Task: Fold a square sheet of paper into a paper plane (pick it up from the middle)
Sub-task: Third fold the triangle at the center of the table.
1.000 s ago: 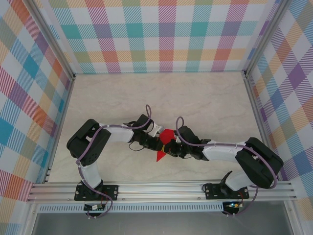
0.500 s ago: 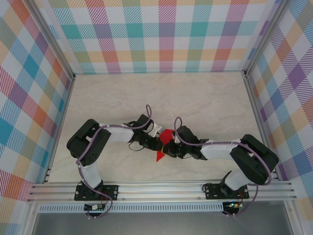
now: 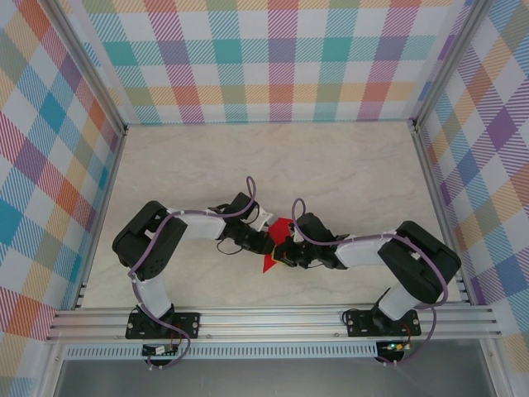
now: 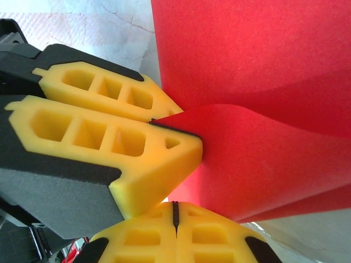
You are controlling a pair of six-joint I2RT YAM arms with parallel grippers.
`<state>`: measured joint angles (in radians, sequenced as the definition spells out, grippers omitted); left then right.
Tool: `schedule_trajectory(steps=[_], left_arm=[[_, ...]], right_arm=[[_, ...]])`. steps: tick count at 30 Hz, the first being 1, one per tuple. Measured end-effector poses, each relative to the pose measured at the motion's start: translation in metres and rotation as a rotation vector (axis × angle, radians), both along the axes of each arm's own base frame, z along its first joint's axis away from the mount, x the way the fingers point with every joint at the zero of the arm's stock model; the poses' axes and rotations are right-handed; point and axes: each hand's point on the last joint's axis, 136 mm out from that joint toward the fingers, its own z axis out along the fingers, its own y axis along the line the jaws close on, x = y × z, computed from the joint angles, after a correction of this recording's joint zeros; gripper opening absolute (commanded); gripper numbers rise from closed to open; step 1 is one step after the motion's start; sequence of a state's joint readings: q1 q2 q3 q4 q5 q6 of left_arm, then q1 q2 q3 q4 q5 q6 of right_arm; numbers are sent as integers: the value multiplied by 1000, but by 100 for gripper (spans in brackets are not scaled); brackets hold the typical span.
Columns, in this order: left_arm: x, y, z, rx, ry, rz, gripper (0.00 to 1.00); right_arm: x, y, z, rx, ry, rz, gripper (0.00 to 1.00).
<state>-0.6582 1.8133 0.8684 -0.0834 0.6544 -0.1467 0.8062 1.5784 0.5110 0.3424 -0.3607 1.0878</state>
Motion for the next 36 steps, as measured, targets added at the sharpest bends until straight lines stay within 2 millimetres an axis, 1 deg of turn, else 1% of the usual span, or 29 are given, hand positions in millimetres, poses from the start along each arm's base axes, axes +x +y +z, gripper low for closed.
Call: schedule_trajectory(steps=[14,18,26,29,31,34,36], left_arm=[[0,0,0,0,0,-1,12],[0,0,1,-3,1,-3,11],[0,0,1,-2,1,-2,11],[0,-1,1,-2,2,-3,11],[0,0,1,0,3,-3,11],[0,0,1,1,3,-2,11],[0,0,1,1,2,-2,11]], right_arm=[[1,-3,-2,-23,-19,-7,4],[0,-8,-12,-46,-17,-21,4],[1,-8,-13,-33,-26,-28,4],[1,-10,-9,-38,-33,-36,5],[2,-13,-3,-39,-42,-45,5],[10,-17,12,-16,-71,-70,5],[18,-23,16,-8,-86,-94,5]])
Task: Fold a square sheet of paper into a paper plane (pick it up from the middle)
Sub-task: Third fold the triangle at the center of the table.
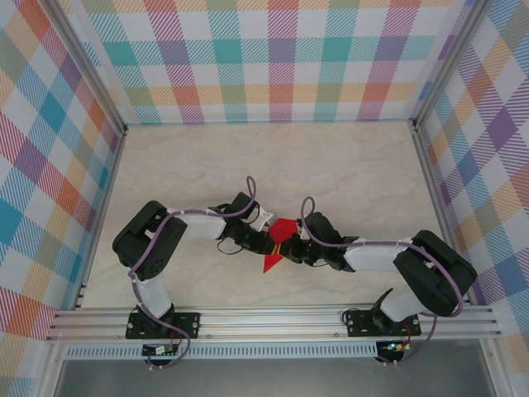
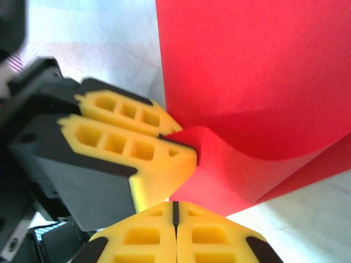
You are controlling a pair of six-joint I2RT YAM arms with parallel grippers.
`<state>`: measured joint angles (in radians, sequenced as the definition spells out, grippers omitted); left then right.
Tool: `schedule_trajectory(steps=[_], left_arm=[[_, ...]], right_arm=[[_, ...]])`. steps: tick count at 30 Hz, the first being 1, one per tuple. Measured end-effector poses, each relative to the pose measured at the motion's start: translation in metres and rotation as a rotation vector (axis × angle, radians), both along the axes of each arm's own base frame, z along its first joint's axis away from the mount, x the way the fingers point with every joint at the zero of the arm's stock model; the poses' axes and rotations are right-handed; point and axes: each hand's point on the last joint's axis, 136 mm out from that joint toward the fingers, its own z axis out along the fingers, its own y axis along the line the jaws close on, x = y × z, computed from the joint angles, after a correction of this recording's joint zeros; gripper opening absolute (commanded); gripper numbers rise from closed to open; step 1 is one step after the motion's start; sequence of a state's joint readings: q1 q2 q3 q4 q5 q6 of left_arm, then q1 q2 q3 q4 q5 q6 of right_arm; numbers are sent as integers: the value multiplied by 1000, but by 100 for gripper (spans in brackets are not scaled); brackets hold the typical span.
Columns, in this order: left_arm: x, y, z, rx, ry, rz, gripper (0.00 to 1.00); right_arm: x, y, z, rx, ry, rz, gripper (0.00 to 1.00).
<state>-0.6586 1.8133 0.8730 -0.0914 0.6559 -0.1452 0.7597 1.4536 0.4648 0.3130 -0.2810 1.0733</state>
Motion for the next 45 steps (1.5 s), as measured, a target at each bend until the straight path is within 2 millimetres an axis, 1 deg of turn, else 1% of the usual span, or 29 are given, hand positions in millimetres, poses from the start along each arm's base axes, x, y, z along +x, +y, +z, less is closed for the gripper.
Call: schedule_trajectory(steps=[4,7,11,13,19,22,27,30,35,42,45], left_arm=[[0,0,0,2,1,1,11],[0,0,0,2,1,1,11],[0,0,0,2,1,1,11],[0,0,0,3,0,1,11],[0,0,0,3,1,1,11],[0,0,0,3,1,1,11],[0,0,0,4,2,1,11],[0,0,0,5,3,1,11],[0,0,0,7,4,1,11],[0,0,0,7,5,1,11],[0,0,0,7,5,1,11]], right_arm=[[7,-7,-3,-10,0,-22,5],[4,-7,-9,-19,21,-10,5],[0,-9,-25,-49,62,-4,5],[0,-10,-29,-57,70,-4,4],[0,-10,-29,-64,74,-3,5],[1,-15,-24,-74,71,-11,5],[17,-23,-9,-48,40,-45,6],[19,-24,-12,-45,47,-43,6],[15,-25,-29,-79,91,-30,5],[17,-28,-27,-121,94,-29,6],[21,-32,-18,-125,84,-37,6]])
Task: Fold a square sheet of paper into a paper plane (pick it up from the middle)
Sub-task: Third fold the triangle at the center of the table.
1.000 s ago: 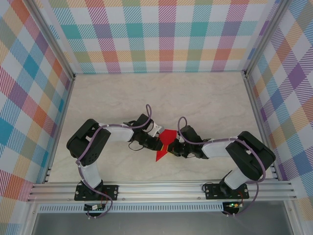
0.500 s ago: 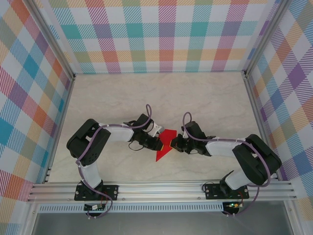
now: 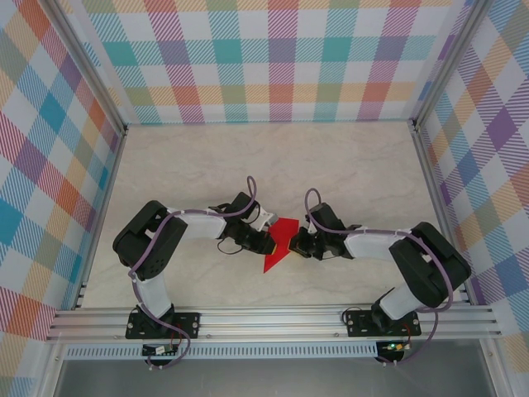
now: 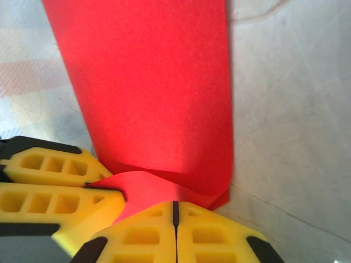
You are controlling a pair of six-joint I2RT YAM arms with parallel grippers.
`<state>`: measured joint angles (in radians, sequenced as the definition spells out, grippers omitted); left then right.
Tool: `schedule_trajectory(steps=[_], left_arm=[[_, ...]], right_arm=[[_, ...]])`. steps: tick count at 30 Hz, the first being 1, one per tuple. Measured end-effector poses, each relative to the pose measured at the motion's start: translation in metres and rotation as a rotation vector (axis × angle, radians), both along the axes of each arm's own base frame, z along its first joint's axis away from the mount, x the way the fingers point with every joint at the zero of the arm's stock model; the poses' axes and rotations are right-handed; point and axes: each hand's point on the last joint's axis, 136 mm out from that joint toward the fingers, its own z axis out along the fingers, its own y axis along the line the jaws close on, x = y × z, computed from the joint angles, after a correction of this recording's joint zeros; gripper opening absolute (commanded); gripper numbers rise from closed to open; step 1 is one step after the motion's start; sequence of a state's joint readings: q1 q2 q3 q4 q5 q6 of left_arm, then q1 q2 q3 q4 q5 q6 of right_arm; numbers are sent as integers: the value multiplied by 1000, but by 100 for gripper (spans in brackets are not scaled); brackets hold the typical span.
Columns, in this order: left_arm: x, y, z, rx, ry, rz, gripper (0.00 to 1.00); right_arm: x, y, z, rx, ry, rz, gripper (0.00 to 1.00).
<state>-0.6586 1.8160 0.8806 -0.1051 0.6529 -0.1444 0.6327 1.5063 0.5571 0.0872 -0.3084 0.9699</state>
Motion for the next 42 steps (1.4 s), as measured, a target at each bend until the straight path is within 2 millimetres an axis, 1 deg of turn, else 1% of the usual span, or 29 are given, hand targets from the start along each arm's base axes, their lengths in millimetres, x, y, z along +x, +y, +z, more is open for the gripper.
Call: schedule_trajectory(steps=[3,6,8,13,19,22,26,28,32,38,42], left_arm=[[0,0,0,0,0,0,11],[0,0,0,0,0,0,11],[0,0,0,0,0,0,11],[0,0,0,0,0,0,11],[0,0,0,0,0,0,11],[0,0,0,0,0,0,11],[0,0,0,1,0,0,11],[0,0,0,0,0,-1,11],[0,0,0,1,0,0,11],[0,0,0,3,1,0,12],[0,0,1,-1,1,-2,17]], right_arm=[[11,-1,14,26,-37,-10,6],[17,-1,18,39,-47,-15,6],[17,-2,13,32,-34,-18,6],[13,-6,-9,-12,20,-23,6],[14,-8,-9,-14,16,-24,7],[15,-10,-1,-7,-2,-22,8],[19,-5,21,48,-52,-9,8],[19,-3,23,62,-56,0,8],[17,-2,16,56,-33,6,8],[10,-7,-11,7,40,4,7],[14,-8,-10,-3,31,-2,7]])
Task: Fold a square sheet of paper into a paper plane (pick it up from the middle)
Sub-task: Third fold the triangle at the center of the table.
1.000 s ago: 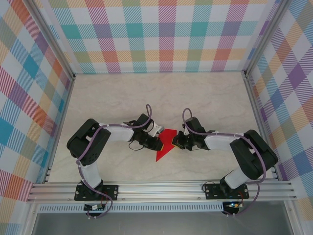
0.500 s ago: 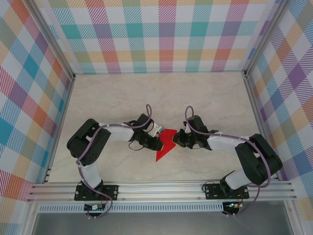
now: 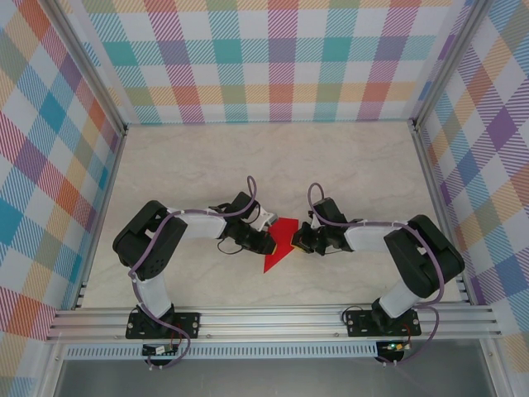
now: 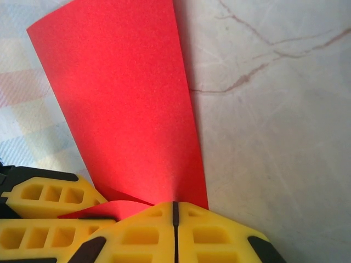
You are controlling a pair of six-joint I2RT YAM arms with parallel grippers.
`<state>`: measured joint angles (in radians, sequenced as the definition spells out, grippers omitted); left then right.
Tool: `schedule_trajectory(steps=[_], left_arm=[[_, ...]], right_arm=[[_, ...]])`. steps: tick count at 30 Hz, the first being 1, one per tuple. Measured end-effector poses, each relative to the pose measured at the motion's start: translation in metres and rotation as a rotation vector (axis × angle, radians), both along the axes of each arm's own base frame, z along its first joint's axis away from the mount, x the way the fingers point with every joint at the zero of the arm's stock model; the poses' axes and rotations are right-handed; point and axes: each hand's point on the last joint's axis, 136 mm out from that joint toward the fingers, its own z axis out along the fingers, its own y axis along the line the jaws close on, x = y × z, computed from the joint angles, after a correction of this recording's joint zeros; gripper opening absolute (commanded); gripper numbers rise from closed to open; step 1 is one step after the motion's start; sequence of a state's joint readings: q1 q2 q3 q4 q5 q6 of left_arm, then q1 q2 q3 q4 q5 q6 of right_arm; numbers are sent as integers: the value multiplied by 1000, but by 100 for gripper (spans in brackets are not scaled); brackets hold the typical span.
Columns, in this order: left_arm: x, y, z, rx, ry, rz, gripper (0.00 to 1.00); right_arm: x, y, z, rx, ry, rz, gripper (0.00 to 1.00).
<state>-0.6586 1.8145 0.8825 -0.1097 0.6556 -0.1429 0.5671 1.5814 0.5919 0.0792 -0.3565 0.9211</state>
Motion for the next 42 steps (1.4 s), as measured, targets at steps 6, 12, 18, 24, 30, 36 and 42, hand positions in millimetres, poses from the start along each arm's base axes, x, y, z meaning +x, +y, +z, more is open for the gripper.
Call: schedule_trajectory(steps=[6,12,18,24,30,36,42], left_arm=[[-1,3,7,17,14,24,38],[7,13,33,51,-36,103,52],[18,24,80,34,-144,219,39],[4,27,91,-27,-115,266,24],[-8,14,69,-8,-47,232,20],[-1,6,31,70,16,234,14],[7,13,3,158,21,261,12]], right_arm=[[1,2,13,-1,-23,35,8],[2,8,27,39,-48,56,9],[-5,17,36,67,-58,90,10],[-12,31,33,98,-46,126,10],[-13,32,11,74,-1,120,9],[-12,31,0,51,17,115,9],[-12,30,0,49,16,113,9]])
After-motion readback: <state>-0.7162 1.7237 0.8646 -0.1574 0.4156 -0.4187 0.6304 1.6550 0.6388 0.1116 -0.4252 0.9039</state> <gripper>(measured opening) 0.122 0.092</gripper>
